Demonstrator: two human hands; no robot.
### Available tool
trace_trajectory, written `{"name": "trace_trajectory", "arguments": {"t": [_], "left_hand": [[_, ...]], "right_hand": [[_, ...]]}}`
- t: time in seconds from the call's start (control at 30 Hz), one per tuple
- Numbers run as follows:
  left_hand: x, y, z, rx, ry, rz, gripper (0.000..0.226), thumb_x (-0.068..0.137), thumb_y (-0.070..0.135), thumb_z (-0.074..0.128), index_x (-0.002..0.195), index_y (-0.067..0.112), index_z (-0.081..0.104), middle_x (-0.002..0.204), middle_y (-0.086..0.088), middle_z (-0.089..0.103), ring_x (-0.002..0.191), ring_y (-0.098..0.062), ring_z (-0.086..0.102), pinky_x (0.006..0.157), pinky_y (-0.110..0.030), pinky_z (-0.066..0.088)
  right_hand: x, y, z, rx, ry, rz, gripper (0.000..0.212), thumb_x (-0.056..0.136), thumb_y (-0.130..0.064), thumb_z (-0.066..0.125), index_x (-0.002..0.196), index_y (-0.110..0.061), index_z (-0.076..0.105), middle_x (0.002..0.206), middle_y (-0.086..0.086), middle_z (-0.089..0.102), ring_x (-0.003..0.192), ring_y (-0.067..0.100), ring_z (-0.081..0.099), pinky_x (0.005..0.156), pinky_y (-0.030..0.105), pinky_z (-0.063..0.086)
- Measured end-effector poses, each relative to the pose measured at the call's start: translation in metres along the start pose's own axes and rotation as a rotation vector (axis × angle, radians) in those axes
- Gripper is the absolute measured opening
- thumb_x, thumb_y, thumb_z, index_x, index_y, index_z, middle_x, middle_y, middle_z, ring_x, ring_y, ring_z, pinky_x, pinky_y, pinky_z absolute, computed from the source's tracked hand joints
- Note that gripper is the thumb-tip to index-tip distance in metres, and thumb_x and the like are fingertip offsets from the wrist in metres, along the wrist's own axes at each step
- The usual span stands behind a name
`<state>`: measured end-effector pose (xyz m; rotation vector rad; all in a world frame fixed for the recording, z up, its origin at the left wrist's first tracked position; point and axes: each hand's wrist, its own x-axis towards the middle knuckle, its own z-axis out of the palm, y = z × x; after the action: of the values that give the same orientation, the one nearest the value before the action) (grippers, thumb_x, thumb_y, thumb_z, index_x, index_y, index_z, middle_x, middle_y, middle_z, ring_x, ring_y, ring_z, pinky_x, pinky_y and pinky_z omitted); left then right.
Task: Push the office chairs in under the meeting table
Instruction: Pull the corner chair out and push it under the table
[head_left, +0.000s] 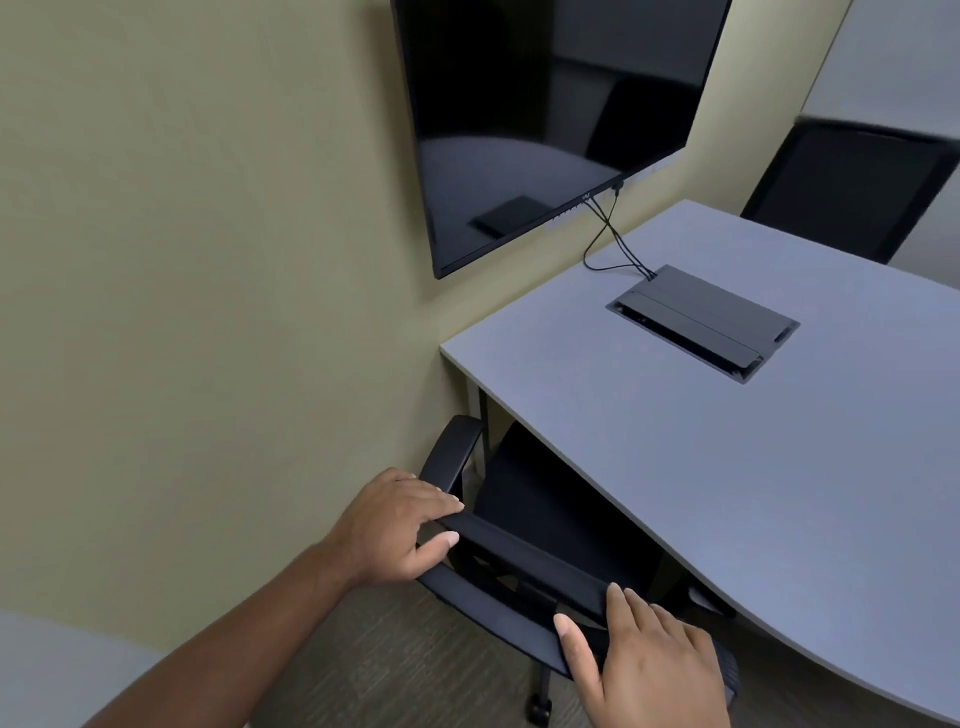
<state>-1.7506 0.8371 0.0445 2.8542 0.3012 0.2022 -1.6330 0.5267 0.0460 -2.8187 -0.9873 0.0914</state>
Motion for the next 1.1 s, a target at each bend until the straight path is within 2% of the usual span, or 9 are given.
{"name": "trace_trajectory", "arguments": {"t": [0.13, 0.33, 0.63, 0.87, 1.1], "left_hand": [[0.018, -0.031, -0.007, 0.001, -0.019, 0.060, 0.047, 0.096, 0.056, 0.054, 0.130, 0.031, 0.076, 0.130, 0.017, 0.075, 0.124, -0.002, 0.065, 0.105, -0.027, 0.037], [0.042, -0.059, -0.016, -0.003, -0.048, 0.130, 0.050, 0.096, 0.056, 0.052, 0.130, 0.028, 0.076, 0.127, 0.014, 0.077, 0.120, -0.006, 0.068, 0.106, -0.037, 0.046], [0.077, -0.083, -0.023, 0.021, -0.086, 0.174, 0.049, 0.097, 0.056, 0.051, 0.132, 0.031, 0.074, 0.115, 0.014, 0.079, 0.111, -0.007, 0.069, 0.103, -0.037, 0.045], [0.106, -0.094, -0.021, 0.012, -0.078, 0.217, 0.047, 0.096, 0.055, 0.055, 0.132, 0.030, 0.073, 0.125, 0.016, 0.076, 0.118, -0.006, 0.068, 0.103, -0.039, 0.046], [0.139, -0.108, -0.014, 0.032, -0.074, 0.285, 0.043, 0.097, 0.055, 0.055, 0.128, 0.031, 0.071, 0.110, 0.013, 0.077, 0.104, -0.011, 0.070, 0.098, -0.040, 0.046]], "right_hand": [[0.008, -0.028, 0.005, -0.004, 0.027, 0.056, 0.080, 0.092, -0.072, 0.042, 0.108, -0.005, 0.083, 0.106, 0.015, 0.082, 0.096, 0.037, 0.080, 0.080, 0.054, 0.060], [0.021, -0.054, 0.007, -0.037, 0.006, 0.112, 0.081, 0.096, -0.074, 0.038, 0.113, -0.008, 0.082, 0.109, 0.009, 0.082, 0.099, 0.033, 0.079, 0.083, 0.053, 0.060], [0.047, -0.071, 0.006, -0.028, 0.057, 0.139, 0.081, 0.094, -0.072, 0.040, 0.107, -0.005, 0.083, 0.104, 0.014, 0.083, 0.092, 0.036, 0.081, 0.076, 0.054, 0.063], [0.071, -0.067, 0.013, -0.018, 0.077, 0.166, 0.081, 0.093, -0.072, 0.041, 0.105, -0.004, 0.083, 0.102, 0.017, 0.082, 0.087, 0.037, 0.081, 0.073, 0.054, 0.061], [0.094, -0.066, 0.017, -0.037, 0.130, 0.197, 0.080, 0.093, -0.071, 0.043, 0.105, -0.002, 0.082, 0.102, 0.016, 0.082, 0.089, 0.036, 0.081, 0.074, 0.053, 0.061]]}}
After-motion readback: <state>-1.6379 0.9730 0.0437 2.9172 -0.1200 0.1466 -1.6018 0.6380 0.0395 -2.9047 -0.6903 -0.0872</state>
